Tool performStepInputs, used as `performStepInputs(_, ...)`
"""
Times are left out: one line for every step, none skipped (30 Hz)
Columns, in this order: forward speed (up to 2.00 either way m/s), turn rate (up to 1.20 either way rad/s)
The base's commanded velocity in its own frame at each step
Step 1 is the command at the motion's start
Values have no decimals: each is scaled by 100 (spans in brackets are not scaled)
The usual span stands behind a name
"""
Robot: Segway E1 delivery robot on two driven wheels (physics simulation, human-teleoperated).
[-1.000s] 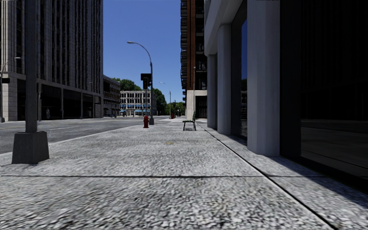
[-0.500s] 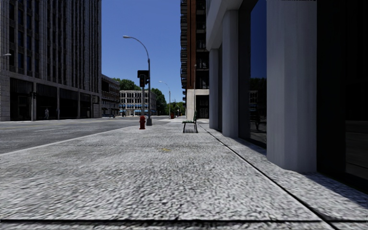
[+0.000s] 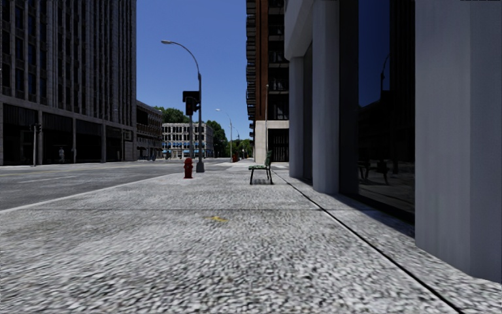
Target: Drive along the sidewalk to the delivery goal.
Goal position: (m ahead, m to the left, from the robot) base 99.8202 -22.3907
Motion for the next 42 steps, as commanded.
performStepInputs(200, 10)
performStepInputs(200, 15)
performStepInputs(200, 16)
performStepInputs(200, 18)
performStepInputs(200, 18)
performStepInputs(200, 22)
performStepInputs(200, 24)
performStepInputs(200, 25)
performStepInputs(200, 25)
performStepInputs(200, 25)
performStepInputs(200, 27)
performStepInputs(200, 29)
performStepInputs(200, 34)
performStepInputs(200, 38)
performStepInputs(200, 38)
performStepInputs(200, 39)
performStepInputs(200, 39)
performStepInputs(200, 39)
performStepInputs(200, 39)
performStepInputs(200, 39)
performStepInputs(200, 39)
performStepInputs(200, 39)
performStepInputs(200, 39)
performStepInputs(200, 39)
performStepInputs(200, 39)
performStepInputs(200, 39)
performStepInputs(200, 39)
performStepInputs(200, 0)
performStepInputs(200, 0)
performStepInputs(200, 0)
performStepInputs(200, 0)
performStepInputs(200, 0)
performStepInputs(200, 0)
performStepInputs(200, 0)
performStepInputs(200, 0)
performStepInputs(200, 0)
performStepInputs(200, 0)
performStepInputs(200, 0)
performStepInputs(200, 0)
performStepInputs(200, 0)
performStepInputs(200, 0)
performStepInputs(200, 0)
